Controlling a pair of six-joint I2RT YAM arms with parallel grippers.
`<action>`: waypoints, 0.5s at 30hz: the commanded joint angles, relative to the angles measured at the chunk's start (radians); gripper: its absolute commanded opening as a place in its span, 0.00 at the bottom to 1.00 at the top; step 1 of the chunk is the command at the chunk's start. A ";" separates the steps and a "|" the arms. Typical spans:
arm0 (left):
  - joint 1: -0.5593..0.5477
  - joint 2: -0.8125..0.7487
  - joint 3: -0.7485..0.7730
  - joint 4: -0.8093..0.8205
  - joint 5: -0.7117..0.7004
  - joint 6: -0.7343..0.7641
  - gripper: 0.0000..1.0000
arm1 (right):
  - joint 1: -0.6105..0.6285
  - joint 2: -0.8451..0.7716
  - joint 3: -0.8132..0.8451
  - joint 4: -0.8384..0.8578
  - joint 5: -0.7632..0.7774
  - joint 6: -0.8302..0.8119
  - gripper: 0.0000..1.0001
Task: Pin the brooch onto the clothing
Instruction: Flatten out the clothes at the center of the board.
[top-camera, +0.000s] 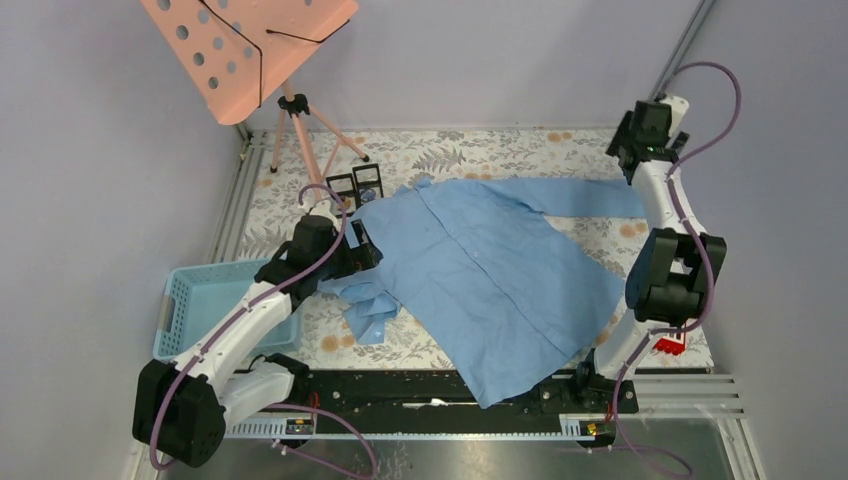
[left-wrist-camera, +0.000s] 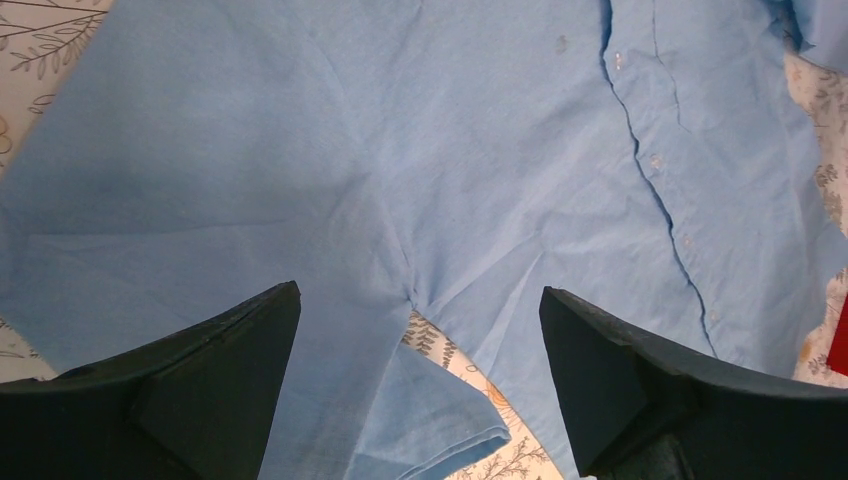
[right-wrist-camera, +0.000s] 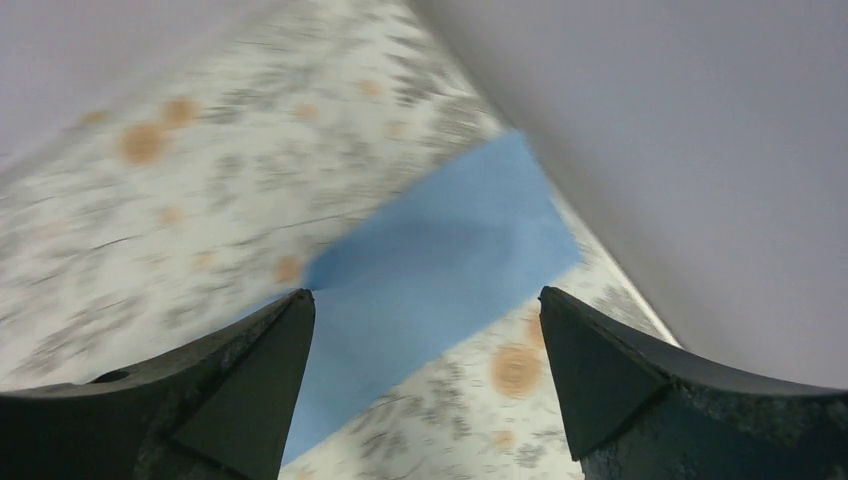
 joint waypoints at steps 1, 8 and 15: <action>0.005 0.000 0.040 0.073 0.059 -0.021 0.99 | 0.107 -0.038 0.100 -0.079 -0.238 -0.071 0.91; 0.005 0.017 0.083 0.074 0.091 -0.023 0.99 | 0.284 0.124 0.216 -0.234 -0.467 -0.075 0.99; 0.005 0.015 0.064 0.072 0.095 -0.026 0.99 | 0.422 0.338 0.412 -0.405 -0.503 -0.236 1.00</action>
